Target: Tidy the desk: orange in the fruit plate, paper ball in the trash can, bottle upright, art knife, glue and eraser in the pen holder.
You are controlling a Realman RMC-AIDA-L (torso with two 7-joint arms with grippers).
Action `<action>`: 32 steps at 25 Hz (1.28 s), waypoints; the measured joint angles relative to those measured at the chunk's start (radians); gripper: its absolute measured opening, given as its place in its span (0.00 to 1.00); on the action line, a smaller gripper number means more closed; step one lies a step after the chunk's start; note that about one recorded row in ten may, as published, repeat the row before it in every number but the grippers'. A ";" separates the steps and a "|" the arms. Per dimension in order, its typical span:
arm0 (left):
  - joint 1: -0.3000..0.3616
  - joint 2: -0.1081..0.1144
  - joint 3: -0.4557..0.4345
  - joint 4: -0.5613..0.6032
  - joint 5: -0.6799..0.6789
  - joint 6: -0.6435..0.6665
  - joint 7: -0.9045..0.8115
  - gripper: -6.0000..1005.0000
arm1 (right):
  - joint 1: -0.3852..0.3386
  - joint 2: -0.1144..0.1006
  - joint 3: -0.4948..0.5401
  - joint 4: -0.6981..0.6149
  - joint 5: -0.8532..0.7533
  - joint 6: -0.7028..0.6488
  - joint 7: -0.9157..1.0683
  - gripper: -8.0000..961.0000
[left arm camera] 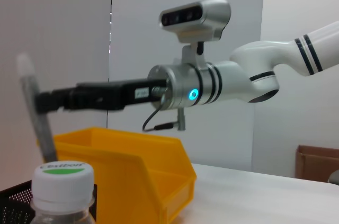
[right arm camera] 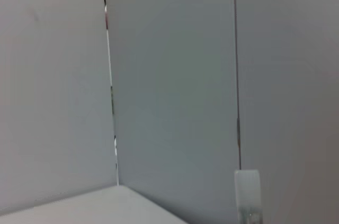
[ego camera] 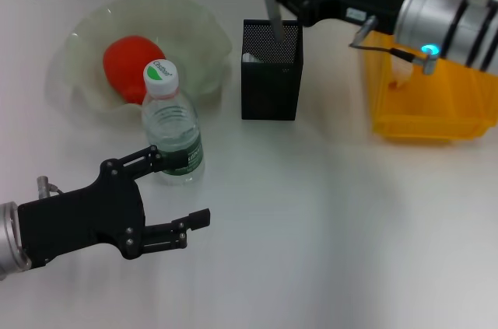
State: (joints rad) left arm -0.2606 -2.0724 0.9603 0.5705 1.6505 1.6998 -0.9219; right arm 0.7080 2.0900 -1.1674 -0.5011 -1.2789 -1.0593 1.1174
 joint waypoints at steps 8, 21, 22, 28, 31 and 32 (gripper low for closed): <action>0.003 0.000 0.000 0.000 0.000 0.000 0.003 0.84 | -0.002 0.001 0.006 0.051 0.004 0.017 -0.019 0.19; 0.008 0.007 -0.003 0.002 0.000 0.012 0.001 0.84 | -0.333 -0.008 0.008 -0.220 0.001 -0.403 0.082 0.59; 0.008 0.009 -0.001 0.005 0.004 0.012 -0.002 0.84 | -0.379 -0.015 0.010 -0.233 -0.014 -0.505 0.075 0.62; 0.010 0.012 -0.002 0.009 0.037 0.024 -0.013 0.84 | -0.437 -0.041 0.029 -0.230 -0.180 -0.723 0.040 0.78; 0.009 0.014 -0.001 0.011 0.048 0.028 -0.021 0.84 | -0.451 -0.039 0.070 -0.223 -0.265 -0.780 0.039 0.88; 0.009 0.015 -0.002 0.011 0.052 0.029 -0.022 0.84 | -0.458 -0.037 0.081 -0.222 -0.289 -0.789 0.039 0.88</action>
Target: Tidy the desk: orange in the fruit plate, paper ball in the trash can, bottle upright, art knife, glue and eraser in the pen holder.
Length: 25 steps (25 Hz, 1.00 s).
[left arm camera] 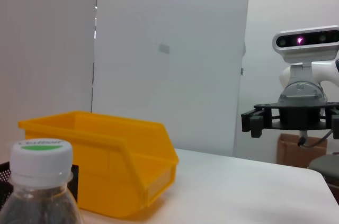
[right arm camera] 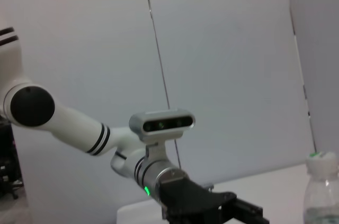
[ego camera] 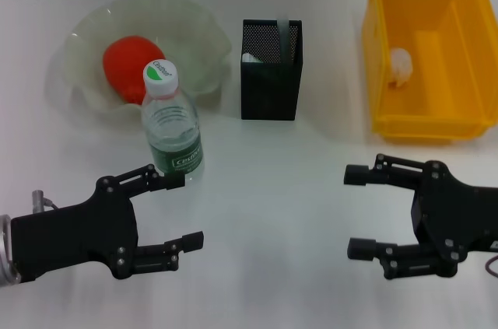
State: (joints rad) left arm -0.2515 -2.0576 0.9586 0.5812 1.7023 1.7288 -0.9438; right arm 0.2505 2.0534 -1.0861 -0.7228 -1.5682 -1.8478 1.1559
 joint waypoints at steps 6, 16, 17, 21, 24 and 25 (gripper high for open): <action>0.001 0.008 -0.003 0.000 0.011 0.017 -0.003 0.84 | -0.002 0.004 0.001 0.000 -0.030 0.004 0.000 0.88; 0.011 0.012 -0.008 0.000 0.011 0.043 -0.004 0.84 | -0.004 0.004 0.008 0.000 -0.035 0.026 0.002 0.88; 0.011 0.012 -0.008 0.000 0.011 0.043 -0.004 0.84 | -0.003 0.006 0.008 0.000 -0.038 0.033 0.002 0.88; 0.010 0.011 -0.008 0.000 0.011 0.044 -0.004 0.84 | 0.000 0.008 0.008 0.000 -0.045 0.041 0.003 0.88; 0.009 0.011 -0.008 0.000 0.009 0.048 -0.004 0.84 | 0.000 0.009 0.008 -0.002 -0.047 0.046 0.003 0.88; 0.010 0.011 -0.009 0.000 0.007 0.049 -0.004 0.84 | 0.000 0.010 0.008 -0.003 -0.047 0.047 0.003 0.88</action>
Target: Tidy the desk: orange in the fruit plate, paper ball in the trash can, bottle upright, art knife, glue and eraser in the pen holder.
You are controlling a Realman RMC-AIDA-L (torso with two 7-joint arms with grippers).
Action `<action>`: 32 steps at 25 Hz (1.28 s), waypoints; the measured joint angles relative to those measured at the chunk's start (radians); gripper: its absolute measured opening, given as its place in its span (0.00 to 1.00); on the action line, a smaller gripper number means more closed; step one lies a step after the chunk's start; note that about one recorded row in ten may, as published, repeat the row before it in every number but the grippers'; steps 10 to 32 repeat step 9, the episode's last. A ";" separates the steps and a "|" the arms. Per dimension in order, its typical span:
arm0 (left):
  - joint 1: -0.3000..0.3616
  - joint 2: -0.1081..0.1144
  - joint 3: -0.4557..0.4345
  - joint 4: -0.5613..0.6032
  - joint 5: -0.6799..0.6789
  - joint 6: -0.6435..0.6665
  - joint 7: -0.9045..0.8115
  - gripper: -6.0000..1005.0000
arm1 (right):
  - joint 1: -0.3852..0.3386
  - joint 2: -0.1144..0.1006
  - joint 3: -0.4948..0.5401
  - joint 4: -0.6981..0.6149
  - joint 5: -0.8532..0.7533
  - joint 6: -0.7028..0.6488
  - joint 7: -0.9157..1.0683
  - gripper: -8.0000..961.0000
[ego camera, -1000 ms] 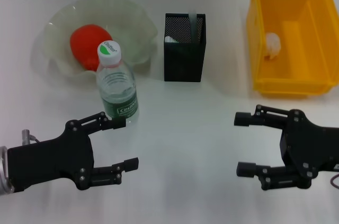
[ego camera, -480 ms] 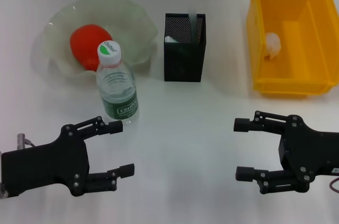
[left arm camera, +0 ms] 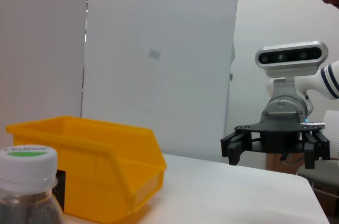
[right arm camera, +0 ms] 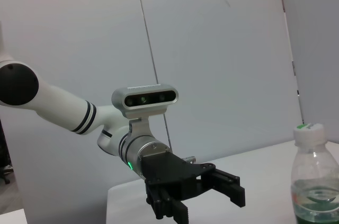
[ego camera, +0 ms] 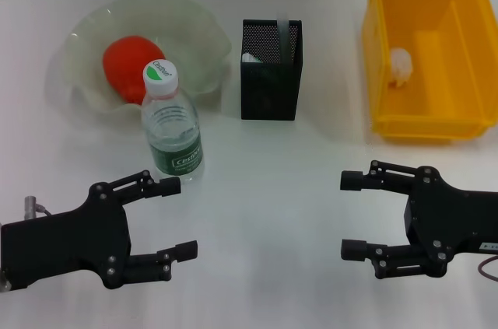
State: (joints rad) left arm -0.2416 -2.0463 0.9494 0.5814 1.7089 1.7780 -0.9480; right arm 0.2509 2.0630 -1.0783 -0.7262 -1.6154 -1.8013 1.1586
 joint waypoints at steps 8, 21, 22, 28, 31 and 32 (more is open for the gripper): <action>0.002 -0.001 -0.008 0.000 -0.001 0.003 0.001 0.84 | 0.004 0.002 0.000 -0.004 0.000 0.019 0.000 0.88; 0.002 -0.001 -0.008 0.000 -0.001 0.004 0.000 0.84 | 0.004 0.003 0.000 -0.004 0.000 0.020 0.000 0.88; 0.002 -0.001 -0.008 0.000 -0.001 0.004 0.000 0.84 | 0.004 0.003 0.000 -0.004 0.000 0.020 0.000 0.88; 0.002 -0.001 -0.008 0.000 -0.001 0.004 0.000 0.84 | 0.004 0.003 0.000 -0.004 0.000 0.020 0.000 0.88; 0.002 -0.001 -0.008 0.000 -0.001 0.004 0.000 0.84 | 0.004 0.003 0.000 -0.004 0.000 0.020 0.000 0.88; 0.002 -0.001 -0.008 0.000 -0.001 0.004 0.000 0.84 | 0.004 0.003 0.000 -0.004 0.000 0.020 0.000 0.88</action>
